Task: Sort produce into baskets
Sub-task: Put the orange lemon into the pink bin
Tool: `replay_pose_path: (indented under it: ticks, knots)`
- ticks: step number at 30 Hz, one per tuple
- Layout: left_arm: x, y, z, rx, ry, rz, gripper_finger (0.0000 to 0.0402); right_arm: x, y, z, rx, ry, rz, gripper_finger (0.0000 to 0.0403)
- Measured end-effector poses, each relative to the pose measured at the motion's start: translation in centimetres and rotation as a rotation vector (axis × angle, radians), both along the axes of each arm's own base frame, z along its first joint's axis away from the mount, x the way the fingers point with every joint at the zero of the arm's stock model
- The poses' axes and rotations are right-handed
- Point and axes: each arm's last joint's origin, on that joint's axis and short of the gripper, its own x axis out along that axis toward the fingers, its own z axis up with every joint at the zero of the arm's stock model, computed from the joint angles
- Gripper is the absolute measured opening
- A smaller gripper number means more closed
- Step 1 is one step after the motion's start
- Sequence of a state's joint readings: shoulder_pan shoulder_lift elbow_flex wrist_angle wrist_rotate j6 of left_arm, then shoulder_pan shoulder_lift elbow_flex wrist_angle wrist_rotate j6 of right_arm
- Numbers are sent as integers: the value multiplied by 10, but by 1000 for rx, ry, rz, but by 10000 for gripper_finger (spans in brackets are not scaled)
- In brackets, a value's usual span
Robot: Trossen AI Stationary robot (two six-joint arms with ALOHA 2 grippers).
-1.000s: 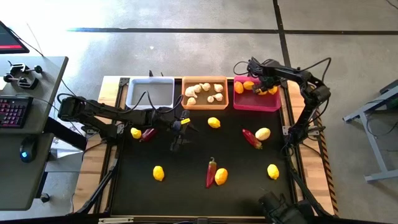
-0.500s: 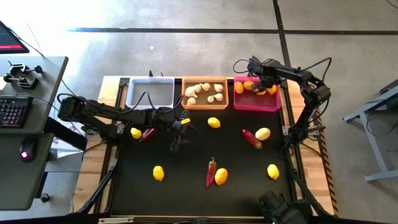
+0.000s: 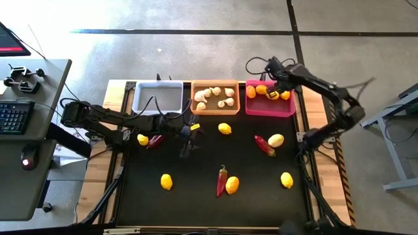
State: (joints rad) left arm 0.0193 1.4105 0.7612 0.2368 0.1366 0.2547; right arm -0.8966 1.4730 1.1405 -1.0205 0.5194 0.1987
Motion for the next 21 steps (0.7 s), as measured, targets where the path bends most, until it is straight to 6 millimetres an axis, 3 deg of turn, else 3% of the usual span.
replay_pose_path:
  ticks: [5, 10, 17, 21]
  knots:
    - [1, 5, 1, 51, 50, 176, 205, 12, 37, 6, -165, -247, 186, 12]
    - [-3, 5, 3, 71, 241, 259, 132, 23, 78, -7, -234, -515, 390, 20]
    - [-23, -5, 21, 18, 634, 351, 18, 28, 131, -17, -294, -703, 599, 3]
    - [-41, -17, 31, 47, 848, 349, 8, 30, 151, -13, -317, -766, 679, 3]
